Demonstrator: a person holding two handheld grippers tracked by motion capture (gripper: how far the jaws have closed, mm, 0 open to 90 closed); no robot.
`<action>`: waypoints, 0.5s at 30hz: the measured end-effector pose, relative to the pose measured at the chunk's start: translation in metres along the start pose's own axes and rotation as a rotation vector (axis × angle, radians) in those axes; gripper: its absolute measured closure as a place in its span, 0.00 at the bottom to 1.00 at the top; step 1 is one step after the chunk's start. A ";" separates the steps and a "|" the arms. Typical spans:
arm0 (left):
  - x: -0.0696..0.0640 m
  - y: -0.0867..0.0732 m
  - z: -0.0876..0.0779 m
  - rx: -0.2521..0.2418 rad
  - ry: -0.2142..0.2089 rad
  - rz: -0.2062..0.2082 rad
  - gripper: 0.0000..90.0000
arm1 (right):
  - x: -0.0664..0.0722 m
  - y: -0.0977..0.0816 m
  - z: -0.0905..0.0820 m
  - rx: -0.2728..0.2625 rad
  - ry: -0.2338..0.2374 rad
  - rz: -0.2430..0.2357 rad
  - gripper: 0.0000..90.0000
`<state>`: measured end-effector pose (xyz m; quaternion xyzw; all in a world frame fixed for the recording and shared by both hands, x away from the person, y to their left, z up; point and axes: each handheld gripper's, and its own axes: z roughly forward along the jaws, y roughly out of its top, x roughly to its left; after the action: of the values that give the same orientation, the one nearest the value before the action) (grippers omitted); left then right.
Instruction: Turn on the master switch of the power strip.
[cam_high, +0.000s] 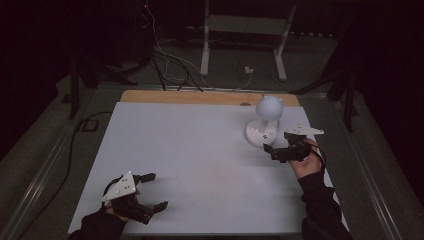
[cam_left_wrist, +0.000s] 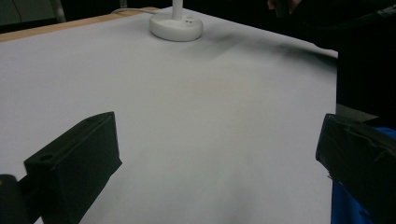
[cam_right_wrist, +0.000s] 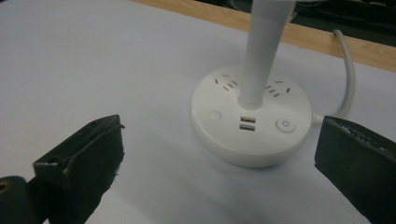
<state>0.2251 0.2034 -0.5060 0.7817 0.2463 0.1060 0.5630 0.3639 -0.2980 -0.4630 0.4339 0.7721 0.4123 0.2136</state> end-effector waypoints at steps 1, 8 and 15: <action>0.000 0.000 0.000 0.000 0.000 0.000 0.00 | -0.001 -0.001 0.001 0.001 0.000 0.003 0.01; 0.000 0.000 0.000 0.002 0.000 -0.001 0.00 | -0.006 -0.003 0.009 -0.002 -0.021 -0.007 0.01; 0.000 0.000 0.000 0.000 -0.001 -0.001 0.00 | -0.010 -0.009 0.017 0.006 -0.059 -0.025 0.01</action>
<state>0.2253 0.2035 -0.5062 0.7816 0.2466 0.1055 0.5632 0.3762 -0.3010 -0.4809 0.4366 0.7722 0.3943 0.2401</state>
